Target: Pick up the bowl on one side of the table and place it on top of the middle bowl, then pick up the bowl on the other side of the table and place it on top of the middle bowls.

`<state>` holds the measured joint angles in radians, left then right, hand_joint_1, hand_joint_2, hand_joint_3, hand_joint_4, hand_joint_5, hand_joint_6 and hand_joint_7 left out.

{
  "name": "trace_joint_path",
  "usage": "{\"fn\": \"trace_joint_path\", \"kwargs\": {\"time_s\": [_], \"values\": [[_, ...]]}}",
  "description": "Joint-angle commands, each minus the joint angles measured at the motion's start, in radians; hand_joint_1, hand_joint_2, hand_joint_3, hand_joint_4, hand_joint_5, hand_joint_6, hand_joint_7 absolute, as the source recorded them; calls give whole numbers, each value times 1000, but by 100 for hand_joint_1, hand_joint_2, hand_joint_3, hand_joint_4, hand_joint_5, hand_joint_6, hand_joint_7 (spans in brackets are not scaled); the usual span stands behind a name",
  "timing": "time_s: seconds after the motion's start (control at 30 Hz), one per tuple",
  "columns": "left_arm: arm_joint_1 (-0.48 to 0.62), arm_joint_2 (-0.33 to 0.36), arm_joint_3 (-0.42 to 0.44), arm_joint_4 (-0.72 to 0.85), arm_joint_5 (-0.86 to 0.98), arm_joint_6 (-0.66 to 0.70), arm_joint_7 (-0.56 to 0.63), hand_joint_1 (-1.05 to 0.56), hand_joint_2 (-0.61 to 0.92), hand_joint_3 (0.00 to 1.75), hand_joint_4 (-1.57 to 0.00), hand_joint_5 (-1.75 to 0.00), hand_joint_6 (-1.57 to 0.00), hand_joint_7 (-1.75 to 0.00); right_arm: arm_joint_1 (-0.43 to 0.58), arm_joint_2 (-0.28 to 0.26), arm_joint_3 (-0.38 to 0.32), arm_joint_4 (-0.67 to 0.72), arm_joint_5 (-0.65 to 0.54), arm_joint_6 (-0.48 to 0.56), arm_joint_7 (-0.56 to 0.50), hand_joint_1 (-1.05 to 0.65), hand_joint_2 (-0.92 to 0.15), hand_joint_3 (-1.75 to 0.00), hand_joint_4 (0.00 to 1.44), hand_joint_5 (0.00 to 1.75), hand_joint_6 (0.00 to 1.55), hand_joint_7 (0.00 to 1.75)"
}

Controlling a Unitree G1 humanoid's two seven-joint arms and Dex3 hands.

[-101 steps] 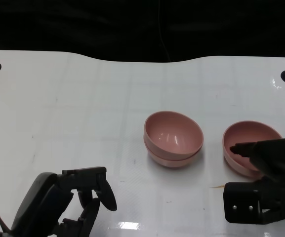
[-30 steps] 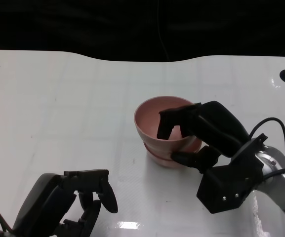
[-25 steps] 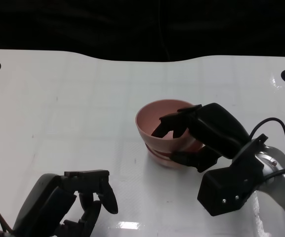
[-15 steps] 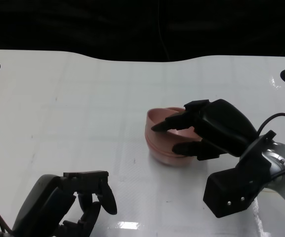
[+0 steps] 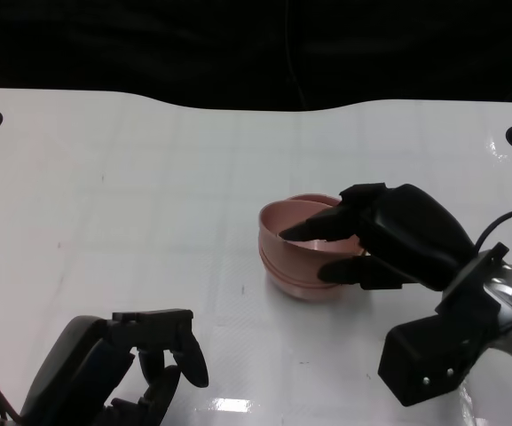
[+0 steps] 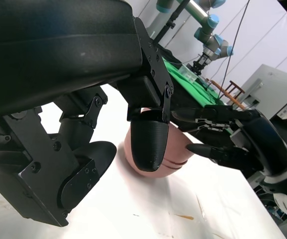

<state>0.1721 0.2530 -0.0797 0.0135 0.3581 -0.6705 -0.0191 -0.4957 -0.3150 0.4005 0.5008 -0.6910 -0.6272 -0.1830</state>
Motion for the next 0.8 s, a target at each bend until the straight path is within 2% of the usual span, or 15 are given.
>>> {"fn": "trace_joint_path", "kwargs": {"time_s": [0.03,0.27,0.43,0.5,0.6,0.8], "values": [[-5,12,6,10,-3,-7,10,-1,27,151,-87,-166,-83,-139,33,-38,-22,-47,20,-14,6,-47,-92,-5,46,54,73,0],[-4,8,5,5,1,-1,11,-1,28,150,-86,-166,-83,-139,153,-80,-81,-200,85,-18,51,-48,-92,-9,29,60,61,0],[-8,8,4,8,11,-4,15,-1,28,150,-86,-166,-83,-139,236,-95,-131,-295,122,-17,70,-45,-92,-7,23,67,59,0],[-11,7,4,10,18,-6,19,-2,28,150,-86,-166,-83,-139,300,-109,-167,-344,157,-36,68,-42,-92,-9,20,78,61,1],[-12,6,3,10,17,-4,18,-2,28,151,-86,-166,-82,-139,378,-113,-204,-405,214,-30,99,-38,-92,-10,20,84,65,3],[-13,7,3,11,20,-2,21,-3,28,150,-86,-166,-83,-138,482,-113,-247,-465,280,-56,128,-22,-92,-7,32,95,77,10]]}}
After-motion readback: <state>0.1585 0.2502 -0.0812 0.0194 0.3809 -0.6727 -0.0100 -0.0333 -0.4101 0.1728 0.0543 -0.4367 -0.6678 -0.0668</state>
